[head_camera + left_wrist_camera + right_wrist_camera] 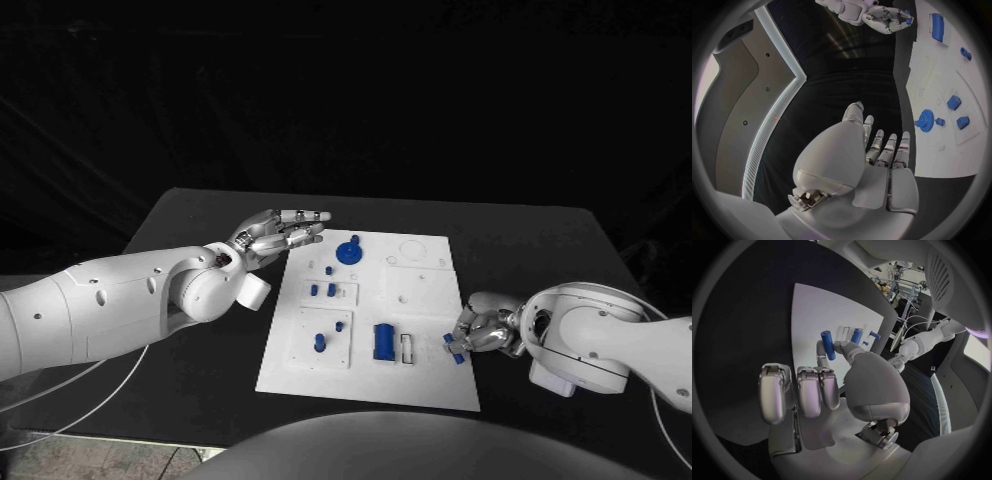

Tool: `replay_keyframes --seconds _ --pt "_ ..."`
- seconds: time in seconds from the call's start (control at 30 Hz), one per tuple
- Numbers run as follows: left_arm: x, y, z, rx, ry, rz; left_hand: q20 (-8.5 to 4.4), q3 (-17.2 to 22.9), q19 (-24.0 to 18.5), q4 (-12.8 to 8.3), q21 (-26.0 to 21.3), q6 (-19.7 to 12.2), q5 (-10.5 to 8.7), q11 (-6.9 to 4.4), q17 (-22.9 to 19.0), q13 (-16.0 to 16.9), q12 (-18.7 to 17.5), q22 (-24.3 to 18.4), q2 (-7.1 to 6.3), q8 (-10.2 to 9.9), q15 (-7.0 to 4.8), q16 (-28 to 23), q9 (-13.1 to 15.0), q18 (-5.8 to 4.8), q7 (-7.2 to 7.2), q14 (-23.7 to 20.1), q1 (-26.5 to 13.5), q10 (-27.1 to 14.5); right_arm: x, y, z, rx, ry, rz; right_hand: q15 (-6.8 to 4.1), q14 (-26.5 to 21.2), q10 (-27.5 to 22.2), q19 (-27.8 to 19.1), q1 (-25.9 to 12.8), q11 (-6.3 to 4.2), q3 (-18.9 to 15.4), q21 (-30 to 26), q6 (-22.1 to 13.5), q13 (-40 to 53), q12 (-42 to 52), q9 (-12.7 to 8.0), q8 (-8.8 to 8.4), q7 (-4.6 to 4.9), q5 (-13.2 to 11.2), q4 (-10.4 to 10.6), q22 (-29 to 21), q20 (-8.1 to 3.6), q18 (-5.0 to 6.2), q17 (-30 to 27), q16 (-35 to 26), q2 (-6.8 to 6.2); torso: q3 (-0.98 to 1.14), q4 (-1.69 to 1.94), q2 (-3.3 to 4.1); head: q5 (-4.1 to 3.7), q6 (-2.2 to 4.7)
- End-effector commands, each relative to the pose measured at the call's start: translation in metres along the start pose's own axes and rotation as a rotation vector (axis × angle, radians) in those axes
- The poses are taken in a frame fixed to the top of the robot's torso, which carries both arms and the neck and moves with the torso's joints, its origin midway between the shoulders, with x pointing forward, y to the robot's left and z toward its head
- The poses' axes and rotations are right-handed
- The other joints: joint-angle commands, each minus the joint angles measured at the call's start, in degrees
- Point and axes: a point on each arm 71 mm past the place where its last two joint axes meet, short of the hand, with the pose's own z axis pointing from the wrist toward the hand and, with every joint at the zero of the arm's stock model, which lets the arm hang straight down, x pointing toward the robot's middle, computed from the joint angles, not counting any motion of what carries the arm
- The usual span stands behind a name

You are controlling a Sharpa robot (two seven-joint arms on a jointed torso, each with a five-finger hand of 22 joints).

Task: Assemble the parts on the task board

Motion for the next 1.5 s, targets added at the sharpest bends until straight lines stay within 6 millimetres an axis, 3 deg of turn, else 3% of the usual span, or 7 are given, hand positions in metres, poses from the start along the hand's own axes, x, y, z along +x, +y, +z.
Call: replay_keyframes --seconds 0.03,0.53,1.03,1.5 --pt "0.002 0.0 0.0 0.002 0.019 -0.009 -0.11 0.1 0.5 -0.3 0.1 -0.3 0.24 0.37 0.1 0.1 0.2 -0.1 -0.1 0.0 -0.02 0.3 -0.1 -0.04 0.08 0.4 0.6 0.1 0.006 0.003 0.003 0.002 0.046 0.118 -0.51 5.3 6.0 3.2 -0.9 -0.35 2.7 -0.4 0.6 15.1 0.2 0.3 0.46 -0.9 -0.4 -2.2 12.7 -0.4 0.49 11.9 -0.2 -0.09 0.01 -0.03 0.01 0.18 0.0" --pt "0.002 0.0 0.0 -0.006 0.023 -0.011 -0.11 0.1 0.5 -0.4 0.2 -0.2 0.28 0.42 0.1 0.1 0.3 0.0 -0.06 0.1 -0.04 0.4 0.0 -0.01 0.15 0.5 0.6 0.1 0.018 0.024 0.03 -0.041 0.034 0.172 -0.3 5.1 6.0 2.6 -3.5 -0.17 2.8 -1.9 -1.1 15.1 0.2 1.0 0.8 -0.63 -4.0 -1.0 12.2 -0.24 0.85 10.9 -0.8 0.55 0.11 -0.05 0.11 0.38 0.0" --pt "0.003 0.001 0.001 -0.013 0.027 -0.013 -0.11 0.1 0.6 -0.4 0.2 0.0 0.31 0.45 0.1 0.1 0.4 0.0 -0.04 0.1 -0.03 0.4 0.0 0.01 0.18 0.5 0.6 0.2 0.026 0.026 0.043 -0.027 0.037 0.158 -0.2 5.0 6.0 2.2 -6.3 -0.06 2.2 -2.7 -1.7 15.1 0.2 1.1 1.1 -0.52 -7.8 0.9 11.9 -0.11 1.04 10.6 -1.0 0.82 0.06 -0.08 0.03 0.2 0.0" --pt "0.003 0.001 0.0 -0.017 0.032 -0.013 -0.11 0.2 0.6 -0.4 0.2 0.1 0.34 0.49 0.1 0.1 0.4 0.0 -0.02 0.2 -0.02 0.5 0.0 0.04 0.23 0.6 0.7 0.2 0.032 0.027 0.048 -0.015 0.057 0.129 0.03 4.9 6.0 1.8 -8.6 0.24 0.8 -3.9 -2.3 15.1 0.2 0.8 1.07 -0.19 -14.4 2.5 11.6 0.07 1.31 10.1 -1.3 0.69 0.03 -0.04 0.04 0.42 0.0"
